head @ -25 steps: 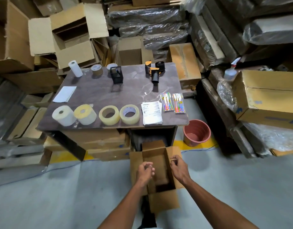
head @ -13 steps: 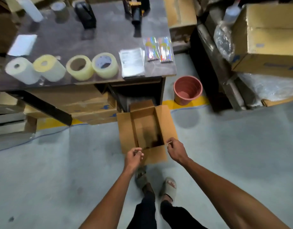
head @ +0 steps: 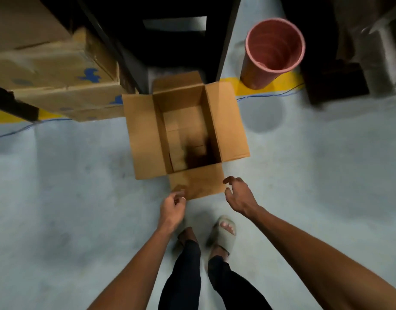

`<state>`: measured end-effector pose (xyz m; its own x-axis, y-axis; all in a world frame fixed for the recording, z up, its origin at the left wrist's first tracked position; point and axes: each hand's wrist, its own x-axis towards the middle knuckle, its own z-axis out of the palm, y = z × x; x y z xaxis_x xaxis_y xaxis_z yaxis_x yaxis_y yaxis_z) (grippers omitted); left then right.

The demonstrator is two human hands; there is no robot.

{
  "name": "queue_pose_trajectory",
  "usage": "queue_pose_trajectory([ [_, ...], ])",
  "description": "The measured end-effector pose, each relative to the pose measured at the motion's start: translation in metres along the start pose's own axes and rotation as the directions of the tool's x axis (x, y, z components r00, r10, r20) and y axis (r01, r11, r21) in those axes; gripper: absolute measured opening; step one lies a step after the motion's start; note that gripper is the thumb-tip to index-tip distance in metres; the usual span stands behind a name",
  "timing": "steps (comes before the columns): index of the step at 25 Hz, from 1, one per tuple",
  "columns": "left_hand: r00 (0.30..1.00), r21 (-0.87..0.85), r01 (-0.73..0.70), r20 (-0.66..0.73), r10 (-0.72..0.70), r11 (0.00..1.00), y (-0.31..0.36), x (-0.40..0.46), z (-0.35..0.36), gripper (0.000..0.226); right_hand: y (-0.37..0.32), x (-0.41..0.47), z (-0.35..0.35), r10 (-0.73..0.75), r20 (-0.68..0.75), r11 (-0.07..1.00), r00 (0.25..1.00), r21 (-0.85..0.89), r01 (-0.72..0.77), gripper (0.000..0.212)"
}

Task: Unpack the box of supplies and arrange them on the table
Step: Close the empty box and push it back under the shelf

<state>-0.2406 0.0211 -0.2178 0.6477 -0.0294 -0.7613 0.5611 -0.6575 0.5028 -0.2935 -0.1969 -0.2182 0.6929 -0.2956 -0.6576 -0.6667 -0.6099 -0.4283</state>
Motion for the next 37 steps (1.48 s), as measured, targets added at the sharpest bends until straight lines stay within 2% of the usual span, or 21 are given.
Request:
queue_pose_trajectory([
  [3,1.000,0.021,0.003,0.010,-0.003,1.000,-0.022,0.041,0.012,0.023,0.014,0.035,0.028,-0.022,-0.028,1.000,0.999,0.005,0.022,0.037],
  [8,0.992,0.055,-0.041,-0.116,0.047,0.998,-0.045,0.085,0.024,0.021,0.021,0.076,0.062,-0.023,-0.105,0.998,0.994,-0.068,0.016,0.050],
  [14,0.985,0.096,-0.088,-0.142,0.102,0.991,-0.056,0.101,0.034,0.026,0.032,0.085,0.090,-0.011,-0.111,1.000,0.994,-0.003,0.010,0.060],
  [19,0.985,0.009,-0.085,-0.153,0.085,0.996,-0.055,0.088,0.033,0.029,0.032,0.079,0.087,-0.013,-0.095,1.000,0.995,-0.010,0.012,0.060],
  [22,0.983,-0.021,-0.103,-0.157,0.098,0.995,-0.054,0.080,0.028,0.032,0.029,0.067,0.082,-0.008,-0.090,0.998,0.996,0.059,0.013,0.056],
  [26,0.978,-0.099,-0.110,-0.189,0.090,0.989,-0.050,0.068,0.020,0.039,0.026,0.051,0.074,-0.059,-0.142,0.988,0.988,0.135,0.078,0.046],
  [29,0.971,-0.158,-0.124,-0.224,0.087,0.980,-0.040,0.062,0.014,0.030,0.019,0.045,0.064,-0.077,-0.188,0.986,0.979,0.130,0.102,0.039],
  [33,0.960,-0.218,-0.156,-0.263,0.096,0.963,-0.022,0.052,0.008,0.022,0.012,0.042,0.052,-0.104,-0.223,0.983,0.969,0.127,0.135,0.047],
  [37,0.952,-0.146,-0.198,-0.263,0.155,0.969,-0.010,0.052,0.008,0.048,0.001,0.046,0.043,-0.143,-0.227,0.964,0.963,0.189,0.188,0.067],
])
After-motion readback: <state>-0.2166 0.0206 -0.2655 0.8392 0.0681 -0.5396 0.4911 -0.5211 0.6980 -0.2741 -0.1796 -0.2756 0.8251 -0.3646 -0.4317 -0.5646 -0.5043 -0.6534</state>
